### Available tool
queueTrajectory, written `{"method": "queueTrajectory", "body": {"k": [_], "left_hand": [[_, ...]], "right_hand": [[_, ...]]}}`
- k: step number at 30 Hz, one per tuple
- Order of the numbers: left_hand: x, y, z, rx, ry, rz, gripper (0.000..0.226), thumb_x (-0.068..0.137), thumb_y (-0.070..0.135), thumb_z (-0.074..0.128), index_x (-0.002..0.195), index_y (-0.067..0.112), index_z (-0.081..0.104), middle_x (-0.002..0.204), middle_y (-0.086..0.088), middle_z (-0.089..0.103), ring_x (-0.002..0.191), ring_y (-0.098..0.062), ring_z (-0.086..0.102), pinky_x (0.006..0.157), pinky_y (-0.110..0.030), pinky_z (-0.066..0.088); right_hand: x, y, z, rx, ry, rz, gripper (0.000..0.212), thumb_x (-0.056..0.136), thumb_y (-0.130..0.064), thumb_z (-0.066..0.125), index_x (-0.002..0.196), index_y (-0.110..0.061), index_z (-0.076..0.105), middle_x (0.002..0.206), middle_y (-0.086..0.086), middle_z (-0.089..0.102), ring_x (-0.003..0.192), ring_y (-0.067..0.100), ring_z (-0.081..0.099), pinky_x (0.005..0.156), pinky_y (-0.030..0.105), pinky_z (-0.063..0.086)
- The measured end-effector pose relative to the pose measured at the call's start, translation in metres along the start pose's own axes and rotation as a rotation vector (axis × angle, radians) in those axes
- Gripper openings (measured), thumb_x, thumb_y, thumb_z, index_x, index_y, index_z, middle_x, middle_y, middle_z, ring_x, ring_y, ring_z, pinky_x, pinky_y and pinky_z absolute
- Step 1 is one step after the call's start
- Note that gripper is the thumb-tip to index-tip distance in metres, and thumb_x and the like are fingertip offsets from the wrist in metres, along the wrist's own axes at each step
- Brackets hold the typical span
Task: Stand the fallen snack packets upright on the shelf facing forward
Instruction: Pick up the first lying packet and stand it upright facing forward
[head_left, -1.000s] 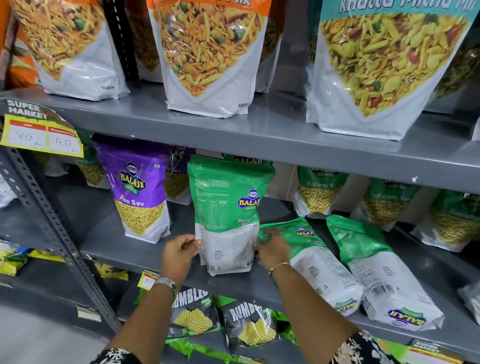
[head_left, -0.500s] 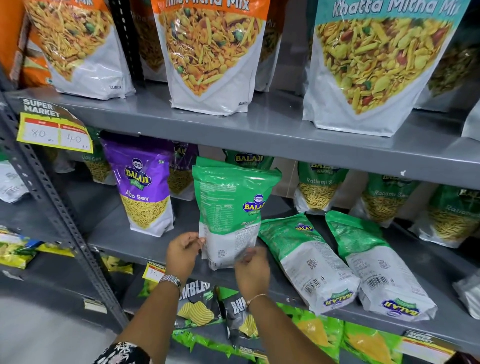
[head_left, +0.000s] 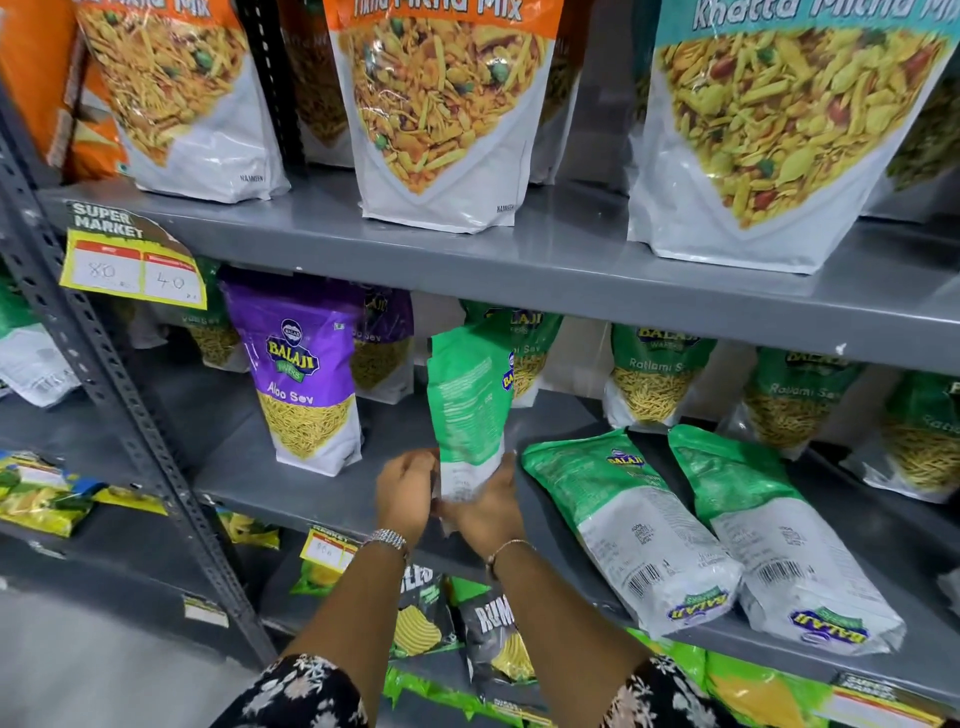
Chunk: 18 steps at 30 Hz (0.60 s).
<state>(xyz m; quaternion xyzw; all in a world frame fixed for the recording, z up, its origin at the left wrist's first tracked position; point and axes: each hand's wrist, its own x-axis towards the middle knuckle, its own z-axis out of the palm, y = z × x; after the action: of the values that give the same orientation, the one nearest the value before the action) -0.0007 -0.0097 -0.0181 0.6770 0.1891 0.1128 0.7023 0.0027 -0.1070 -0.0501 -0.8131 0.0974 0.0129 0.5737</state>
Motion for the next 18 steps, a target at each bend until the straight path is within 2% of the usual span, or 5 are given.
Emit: {"method": "queueTrajectory", "body": {"k": [5,10,14,16,18], "left_hand": [[-0.003,0.000,0.011,0.068,-0.014,0.127,0.028,0.077,0.016,0.043,0.056,0.019,0.060,0.062,-0.005,0.062,0.063,-0.025,0.055,0.067,-0.036,0.045],[0.011,-0.007,0.006,-0.003,-0.010,0.065,0.031,0.086,0.004,0.041,0.076,0.025,0.062,0.088,-0.012,0.068,0.080,-0.026,0.063,0.075,-0.031,0.046],[0.030,-0.016,-0.004,-0.004,-0.119,-0.014,0.042,0.089,-0.009,0.037,0.122,0.009,0.053,0.121,-0.019,0.058,0.057,-0.001,0.053,0.046,-0.008,0.037],[0.034,-0.015,-0.004,-0.013,-0.158,-0.057,0.053,0.087,-0.013,0.035,0.135,0.007,0.044,0.140,-0.020,0.048,0.054,0.002,0.052,0.039,-0.007,0.032],[0.031,-0.008,-0.001,-0.049,-0.172,-0.089,0.061,0.085,-0.017,0.032,0.140,0.009,0.039,0.147,-0.020,0.040,0.075,-0.007,0.068,0.037,-0.007,0.031]], "right_hand": [[-0.013,-0.011,-0.015,0.024,0.127,-0.006,0.084,0.049,-0.034,0.084,0.116,-0.020,0.035,0.117,0.006,0.059,0.105,0.025,0.062,0.089,0.040,0.054],[-0.013,-0.013,-0.035,-0.166,0.157,0.015,0.085,0.055,-0.037,0.080,0.127,-0.014,0.040,0.120,0.013,0.043,0.109,0.036,0.048,0.096,0.039,0.044],[0.000,-0.008,-0.047,-0.079,0.087,0.020,0.070,0.050,-0.025,0.078,0.114,-0.015,0.053,0.111,0.010,0.056,0.098,0.030,0.061,0.089,0.040,0.052],[0.007,-0.004,-0.052,0.021,0.060,0.047,0.058,0.051,-0.016,0.076,0.105,-0.015,0.056,0.106,0.010,0.065,0.091,0.027,0.066,0.082,0.037,0.055],[0.007,-0.007,-0.059,0.093,0.021,0.071,0.045,0.062,-0.003,0.072,0.103,-0.015,0.055,0.099,0.006,0.068,0.088,0.024,0.065,0.076,0.030,0.052]]}}
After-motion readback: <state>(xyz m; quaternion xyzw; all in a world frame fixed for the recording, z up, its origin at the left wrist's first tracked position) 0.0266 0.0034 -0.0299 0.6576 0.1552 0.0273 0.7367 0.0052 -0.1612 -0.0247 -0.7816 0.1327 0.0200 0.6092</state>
